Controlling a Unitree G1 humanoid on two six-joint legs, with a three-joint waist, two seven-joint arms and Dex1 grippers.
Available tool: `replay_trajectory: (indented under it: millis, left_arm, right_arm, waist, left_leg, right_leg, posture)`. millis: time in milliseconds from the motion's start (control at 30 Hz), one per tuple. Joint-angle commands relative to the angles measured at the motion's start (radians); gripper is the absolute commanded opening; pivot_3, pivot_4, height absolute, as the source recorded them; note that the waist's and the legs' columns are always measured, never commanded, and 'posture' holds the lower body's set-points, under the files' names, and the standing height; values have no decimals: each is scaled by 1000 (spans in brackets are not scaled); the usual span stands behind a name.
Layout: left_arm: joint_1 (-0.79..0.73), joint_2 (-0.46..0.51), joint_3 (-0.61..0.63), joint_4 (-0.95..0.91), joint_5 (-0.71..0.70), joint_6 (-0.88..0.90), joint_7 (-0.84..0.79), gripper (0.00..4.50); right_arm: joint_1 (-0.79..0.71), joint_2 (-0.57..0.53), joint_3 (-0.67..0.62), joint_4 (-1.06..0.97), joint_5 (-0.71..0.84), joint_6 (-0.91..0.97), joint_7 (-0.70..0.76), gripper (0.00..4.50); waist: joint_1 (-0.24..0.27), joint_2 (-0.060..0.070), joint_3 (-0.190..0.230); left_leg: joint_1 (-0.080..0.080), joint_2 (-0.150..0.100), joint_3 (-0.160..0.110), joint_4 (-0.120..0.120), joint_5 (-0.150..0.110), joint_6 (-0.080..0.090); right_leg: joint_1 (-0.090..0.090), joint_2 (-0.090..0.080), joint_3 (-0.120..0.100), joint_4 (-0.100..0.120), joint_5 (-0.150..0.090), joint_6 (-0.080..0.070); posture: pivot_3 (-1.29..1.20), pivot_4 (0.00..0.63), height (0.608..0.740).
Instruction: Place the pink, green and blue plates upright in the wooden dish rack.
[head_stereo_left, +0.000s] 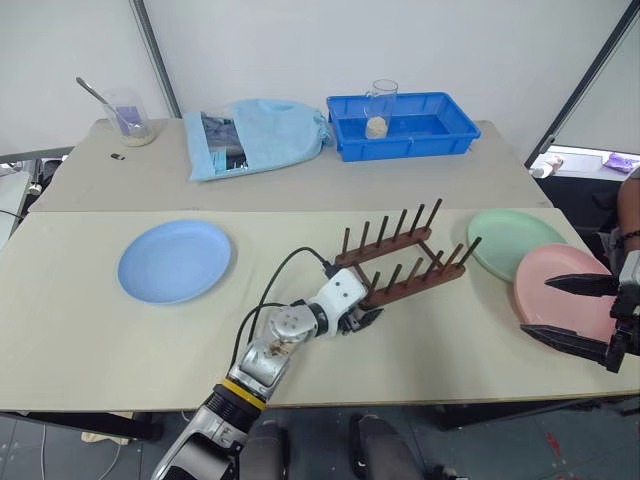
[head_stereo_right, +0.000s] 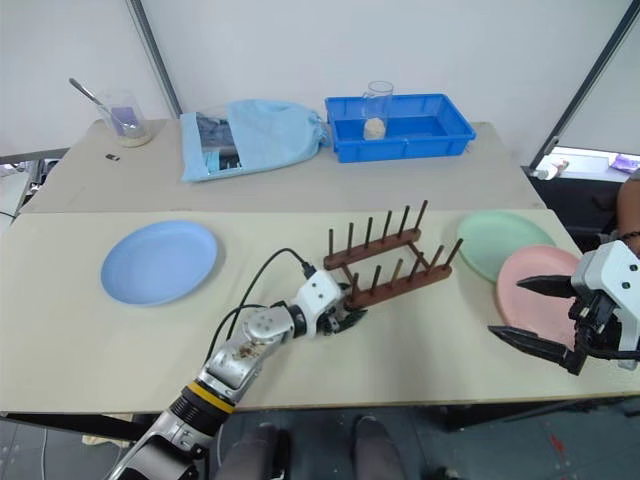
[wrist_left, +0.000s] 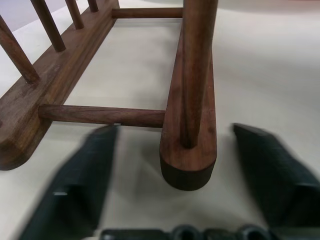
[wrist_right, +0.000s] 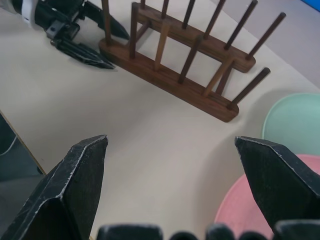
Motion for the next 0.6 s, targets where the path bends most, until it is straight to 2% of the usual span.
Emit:
replay_trajectory:
  millis: [33, 67, 100, 200, 400, 467, 600]
  left_arm:
    - [6, 7, 5, -24, -11, -25, -30, 1483]
    - [4, 12, 10, -23, -14, -28, -36, 972]
    - [2, 20, 16, -22, -16, -34, -48, 887]
    - [-7, 61, 39, -35, -46, -55, -117, 888]
    - [-77, 219, 62, -11, -166, -140, -452, 888]
    - [-130, 227, 61, 62, -164, -179, -505, 888]
    - [-253, 172, 59, 240, -144, -248, -551, 888]
  right_arm:
    - [-10, 2, -36, -25, 16, 9, -22, 4500]
    - [-11, 3, -34, -28, 18, 10, -27, 4500]
    - [-10, 5, -34, -32, 19, 11, -30, 4500]
    - [2, 12, -41, -47, 25, 14, -38, 4500]
    - [62, 20, -79, -83, 26, 20, -19, 4500]
    - [76, 25, -88, -97, 33, 26, -18, 4500]
    - [98, 42, -78, -131, 28, 24, -34, 4500]
  waist:
    - [0, 0, 0]
    - [-1, 0, 0]
    - [-1, 0, 0]
    - [-5, 0, 0]
    - [-11, 0, 0]
    - [-8, 0, 0]
    - [1, 0, 0]
  left_leg:
    - [0, 0, 0, 0, 0, 0]
    - [0, 0, 0, 0, 0, 0]
    - [0, 0, 0, 0, 0, 0]
    - [0, 0, 0, 0, 0, 0]
    - [0, 1, -1, -1, 0, 0]
    - [-1, 0, -1, -1, 0, 0]
    - [-3, -1, -1, 0, 0, 0]
  right_leg:
    - [0, 0, 0, 0, 0, 0]
    - [0, 0, 0, 0, 0, 0]
    - [0, 0, 0, 0, 0, 0]
    - [0, 0, 0, 0, 0, 0]
    - [-1, 1, -1, 0, 0, 0]
    - [-1, 0, -1, 0, 0, 0]
    - [0, -1, -1, -3, 0, 0]
  posture:
    - [0, 150, 720]
    - [0, 150, 720]
    - [0, 150, 720]
    - [0, 150, 720]
    - [0, 150, 720]
    - [0, 150, 720]
    - [0, 150, 720]
